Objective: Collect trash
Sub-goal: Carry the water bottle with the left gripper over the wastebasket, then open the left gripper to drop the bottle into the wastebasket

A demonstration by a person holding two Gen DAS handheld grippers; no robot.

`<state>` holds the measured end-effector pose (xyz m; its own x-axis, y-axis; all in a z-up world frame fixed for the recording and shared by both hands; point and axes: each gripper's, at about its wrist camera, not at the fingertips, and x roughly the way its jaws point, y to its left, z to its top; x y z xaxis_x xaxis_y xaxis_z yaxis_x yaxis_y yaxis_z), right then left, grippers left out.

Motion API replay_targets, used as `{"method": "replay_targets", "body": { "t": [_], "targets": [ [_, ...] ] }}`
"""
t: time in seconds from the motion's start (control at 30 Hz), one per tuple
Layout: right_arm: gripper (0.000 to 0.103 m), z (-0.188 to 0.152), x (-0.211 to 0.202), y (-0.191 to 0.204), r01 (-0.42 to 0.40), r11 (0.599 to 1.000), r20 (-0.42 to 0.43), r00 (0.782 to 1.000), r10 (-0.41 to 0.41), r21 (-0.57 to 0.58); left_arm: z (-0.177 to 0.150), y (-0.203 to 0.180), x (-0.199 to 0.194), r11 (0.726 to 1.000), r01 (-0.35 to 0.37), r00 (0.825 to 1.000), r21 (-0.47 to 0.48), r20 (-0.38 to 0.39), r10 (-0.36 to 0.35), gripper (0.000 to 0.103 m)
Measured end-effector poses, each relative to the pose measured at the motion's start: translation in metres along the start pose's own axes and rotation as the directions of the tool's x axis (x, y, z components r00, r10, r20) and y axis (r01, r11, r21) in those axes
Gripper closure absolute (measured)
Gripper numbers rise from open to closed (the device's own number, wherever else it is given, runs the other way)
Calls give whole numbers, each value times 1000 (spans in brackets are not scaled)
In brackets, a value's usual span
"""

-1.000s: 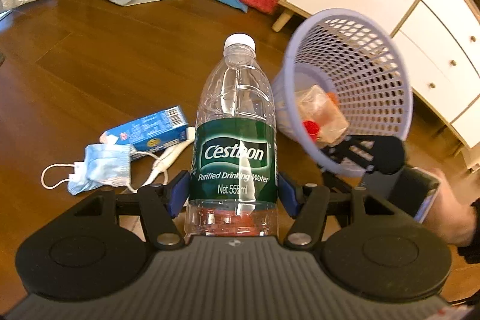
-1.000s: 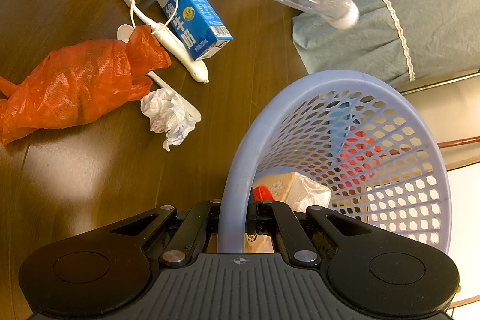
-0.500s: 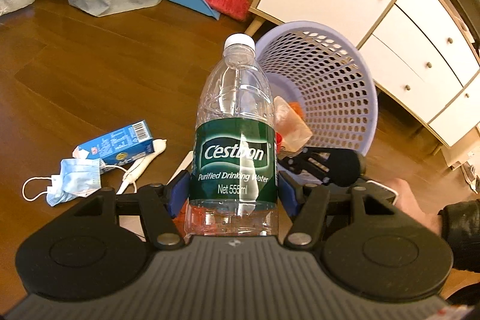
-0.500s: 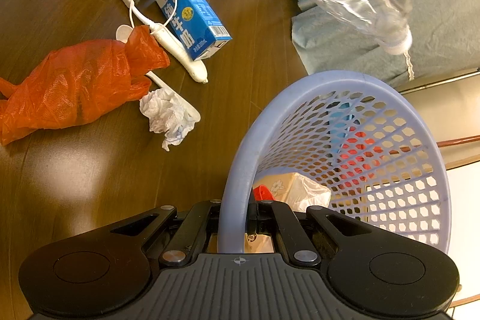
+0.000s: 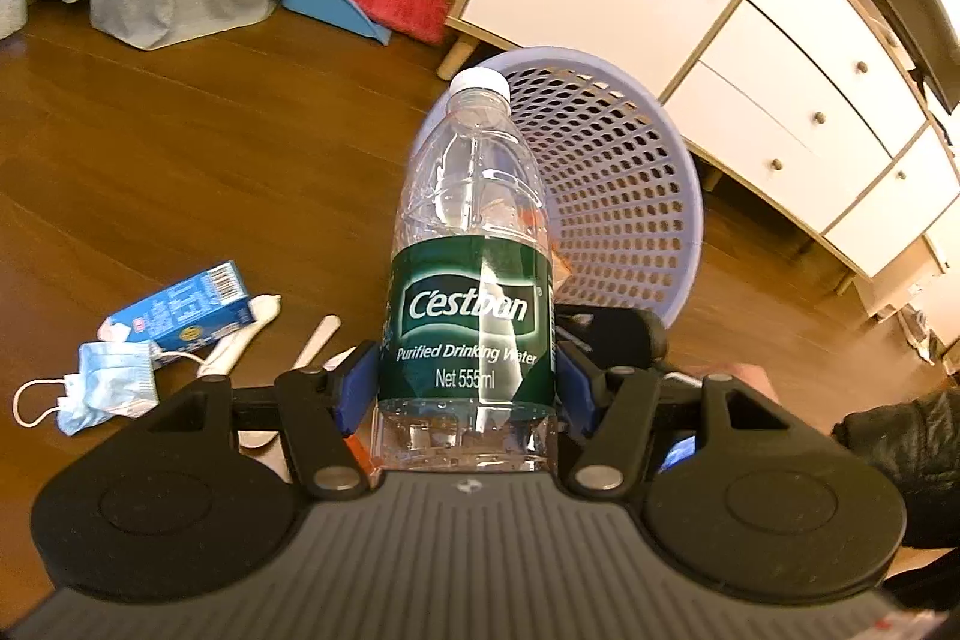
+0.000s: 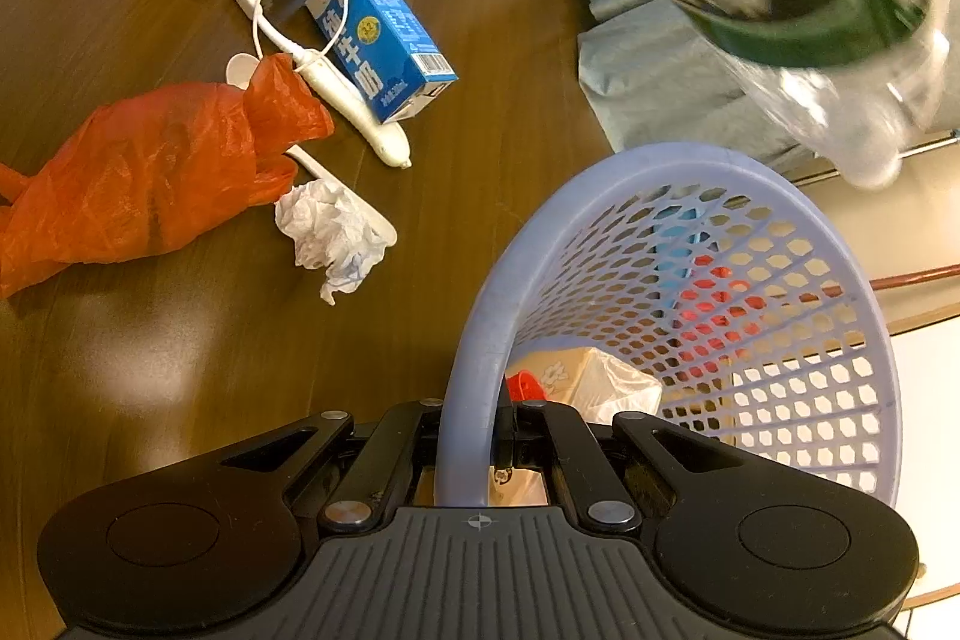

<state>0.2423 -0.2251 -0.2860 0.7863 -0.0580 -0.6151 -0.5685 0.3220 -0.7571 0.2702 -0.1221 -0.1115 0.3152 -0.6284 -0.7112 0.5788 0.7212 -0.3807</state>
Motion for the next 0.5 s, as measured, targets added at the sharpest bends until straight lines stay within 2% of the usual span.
{"method": "replay_targets", "body": {
  "t": [0.27, 0.5],
  "targets": [
    [103, 1, 1, -1, 1, 1000, 4, 1000, -2, 15, 13, -17, 11, 998, 69, 997, -1, -26, -69, 46],
    [103, 1, 2, -3, 3, 1000, 5, 1000, -3, 25, 33, -23, 30, 998, 64, 997, -16, -47, -65, 46]
  ]
}}
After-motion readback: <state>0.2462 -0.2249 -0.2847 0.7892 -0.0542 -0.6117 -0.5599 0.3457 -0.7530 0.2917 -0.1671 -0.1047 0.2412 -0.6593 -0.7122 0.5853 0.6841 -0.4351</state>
